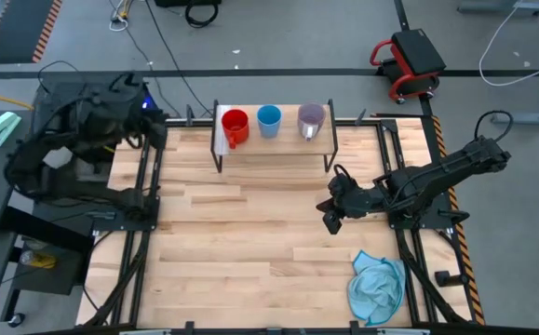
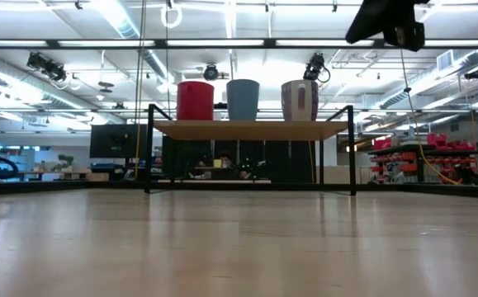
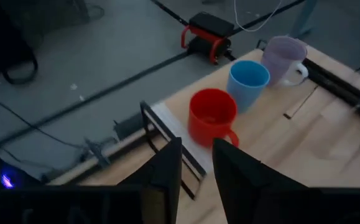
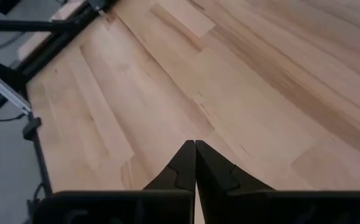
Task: Stack small to large cups/mugs on shelf
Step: Return to Home Position
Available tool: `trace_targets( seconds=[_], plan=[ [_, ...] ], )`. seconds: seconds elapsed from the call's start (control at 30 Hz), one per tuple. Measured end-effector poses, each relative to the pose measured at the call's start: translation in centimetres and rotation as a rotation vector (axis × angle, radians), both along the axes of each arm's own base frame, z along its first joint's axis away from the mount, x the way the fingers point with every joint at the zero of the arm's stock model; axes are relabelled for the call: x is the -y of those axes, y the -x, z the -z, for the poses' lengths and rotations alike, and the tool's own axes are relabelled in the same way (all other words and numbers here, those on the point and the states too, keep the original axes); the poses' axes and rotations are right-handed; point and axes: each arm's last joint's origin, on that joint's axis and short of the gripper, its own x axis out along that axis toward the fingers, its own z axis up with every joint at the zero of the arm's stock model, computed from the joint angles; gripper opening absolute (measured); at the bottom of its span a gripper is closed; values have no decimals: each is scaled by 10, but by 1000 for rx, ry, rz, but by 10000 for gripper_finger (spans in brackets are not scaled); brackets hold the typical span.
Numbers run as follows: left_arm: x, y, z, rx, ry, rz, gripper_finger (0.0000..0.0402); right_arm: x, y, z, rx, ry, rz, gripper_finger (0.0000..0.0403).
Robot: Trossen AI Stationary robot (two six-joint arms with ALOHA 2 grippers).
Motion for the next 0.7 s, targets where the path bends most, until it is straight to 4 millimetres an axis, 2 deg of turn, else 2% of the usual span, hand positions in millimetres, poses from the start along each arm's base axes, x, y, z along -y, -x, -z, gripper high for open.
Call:
trace_targets(
  seconds=[0.27,0.4,0.57,0.7],
  plan=[
    [9,13,51,-65,98,15,94,5,14,-16,78,-38,9,12],
    [7,5,70,-30,115,-15,98,11,29,-31,148,-18,-23,12],
    [12,-17,92,174,40,110,100,22,55,-52,280,72,-9,12],
    [21,-18,112,370,-1,259,95,21,75,-73,443,117,-62,12]
  ],
)
